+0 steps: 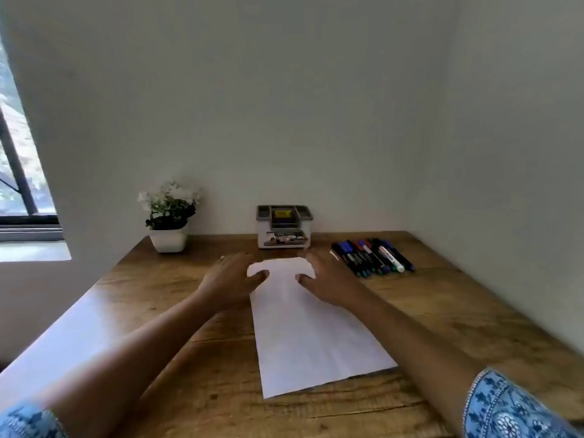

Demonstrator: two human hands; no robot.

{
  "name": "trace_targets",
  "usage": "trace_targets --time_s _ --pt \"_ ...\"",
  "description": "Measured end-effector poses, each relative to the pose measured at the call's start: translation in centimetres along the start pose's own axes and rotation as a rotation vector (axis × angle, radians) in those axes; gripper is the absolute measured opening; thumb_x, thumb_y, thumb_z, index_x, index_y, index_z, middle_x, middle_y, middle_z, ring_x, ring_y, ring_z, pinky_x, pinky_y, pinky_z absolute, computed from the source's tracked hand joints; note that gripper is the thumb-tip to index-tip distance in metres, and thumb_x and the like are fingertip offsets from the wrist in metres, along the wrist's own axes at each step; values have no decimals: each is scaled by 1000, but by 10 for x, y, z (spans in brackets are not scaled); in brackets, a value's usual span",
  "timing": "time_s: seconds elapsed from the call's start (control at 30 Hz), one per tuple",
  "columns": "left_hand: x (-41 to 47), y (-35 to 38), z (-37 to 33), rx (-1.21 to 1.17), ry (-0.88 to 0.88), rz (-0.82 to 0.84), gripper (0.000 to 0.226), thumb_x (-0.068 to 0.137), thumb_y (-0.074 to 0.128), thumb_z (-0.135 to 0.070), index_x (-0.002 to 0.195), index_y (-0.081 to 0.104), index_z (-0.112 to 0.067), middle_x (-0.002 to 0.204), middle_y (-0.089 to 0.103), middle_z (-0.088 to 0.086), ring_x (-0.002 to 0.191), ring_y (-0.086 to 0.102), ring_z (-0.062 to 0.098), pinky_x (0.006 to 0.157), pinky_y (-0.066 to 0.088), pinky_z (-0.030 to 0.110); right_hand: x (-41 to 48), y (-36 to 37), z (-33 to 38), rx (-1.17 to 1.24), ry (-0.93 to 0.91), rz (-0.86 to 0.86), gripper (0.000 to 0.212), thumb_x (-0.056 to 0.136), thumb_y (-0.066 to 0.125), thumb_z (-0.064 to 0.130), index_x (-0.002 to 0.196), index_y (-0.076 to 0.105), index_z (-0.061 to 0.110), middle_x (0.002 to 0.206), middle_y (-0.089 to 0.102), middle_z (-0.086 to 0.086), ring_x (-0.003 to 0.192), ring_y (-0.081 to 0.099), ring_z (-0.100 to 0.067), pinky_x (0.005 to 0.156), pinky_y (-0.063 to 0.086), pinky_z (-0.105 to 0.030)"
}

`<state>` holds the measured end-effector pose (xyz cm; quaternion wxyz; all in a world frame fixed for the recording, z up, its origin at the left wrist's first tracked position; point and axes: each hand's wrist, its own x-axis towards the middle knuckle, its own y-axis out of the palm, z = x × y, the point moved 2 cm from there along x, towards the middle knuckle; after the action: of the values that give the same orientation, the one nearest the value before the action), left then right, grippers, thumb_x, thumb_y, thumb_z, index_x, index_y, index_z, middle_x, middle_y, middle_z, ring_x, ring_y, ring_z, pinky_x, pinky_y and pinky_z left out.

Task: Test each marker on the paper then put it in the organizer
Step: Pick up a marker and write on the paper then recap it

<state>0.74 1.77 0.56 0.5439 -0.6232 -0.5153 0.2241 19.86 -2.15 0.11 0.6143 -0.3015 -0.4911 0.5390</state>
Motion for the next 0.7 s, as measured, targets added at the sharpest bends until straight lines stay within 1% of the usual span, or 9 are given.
trace_targets --time_s 0.03,0.07,0.13,0.17,0.3,0.4,0.5,0.6,0.7 --pt "0 8 6 26 -27 124 50 92 45 -50 136 44 -27 147 43 0 132 41 20 110 33 42 -1 7 -6 -1 17 95 58 93 50 42 144 33 19 151 33 -5 136 34 -21 109 32 -32" --pt "1 13 9 60 -16 212 54 92 42 -52 141 37 -28 152 33 1 138 32 20 114 27 43 -1 13 -10 -17 5 167 60 94 47 43 146 30 19 155 27 -4 140 28 -19 112 26 -31" --pt "2 18 18 59 -12 333 61 93 38 -54 147 24 -29 158 19 1 145 17 19 118 14 44 -3 22 -18 -66 5 267 60 97 39 45 149 24 17 159 17 -4 144 18 -17 117 17 -33" --pt "3 17 18 56 5 356 64 93 37 -55 148 20 -29 159 15 0 146 13 18 119 11 43 -2 26 -18 -87 -1 288 60 98 35 45 150 22 17 159 14 -5 145 15 -17 118 15 -36" --pt "3 19 24 125 64 414 66 93 25 -60 150 7 -32 159 4 -6 146 3 12 120 3 43 3 32 -17 -151 -32 330 60 99 26 48 151 14 21 160 6 -4 147 6 -16 119 8 -40" --pt "-2 21 27 132 66 419 68 91 25 -62 149 6 -33 159 3 -7 146 2 11 120 3 43 1 35 -18 -168 -45 357 60 99 23 49 152 11 22 161 3 -2 147 3 -14 118 5 -40" --pt "-2 19 27 134 62 416 72 88 27 -66 149 6 -34 159 3 -7 146 2 11 120 1 42 -3 33 -18 -166 -64 345 59 100 23 48 151 10 23 161 3 -1 147 3 -13 118 5 -39" --pt "-3 20 27 144 64 432 87 76 19 -79 149 5 -35 159 3 -8 146 3 10 118 1 41 -12 29 -21 -166 -96 346 58 100 23 48 151 10 25 161 3 1 147 3 -11 117 5 -37" --pt "-7 20 27 127 95 415 111 53 6 -96 148 8 -39 159 6 -11 145 8 9 117 6 40 -21 23 -29 -179 -122 380 58 100 22 48 151 7 27 161 0 5 146 -1 -8 117 2 -33"
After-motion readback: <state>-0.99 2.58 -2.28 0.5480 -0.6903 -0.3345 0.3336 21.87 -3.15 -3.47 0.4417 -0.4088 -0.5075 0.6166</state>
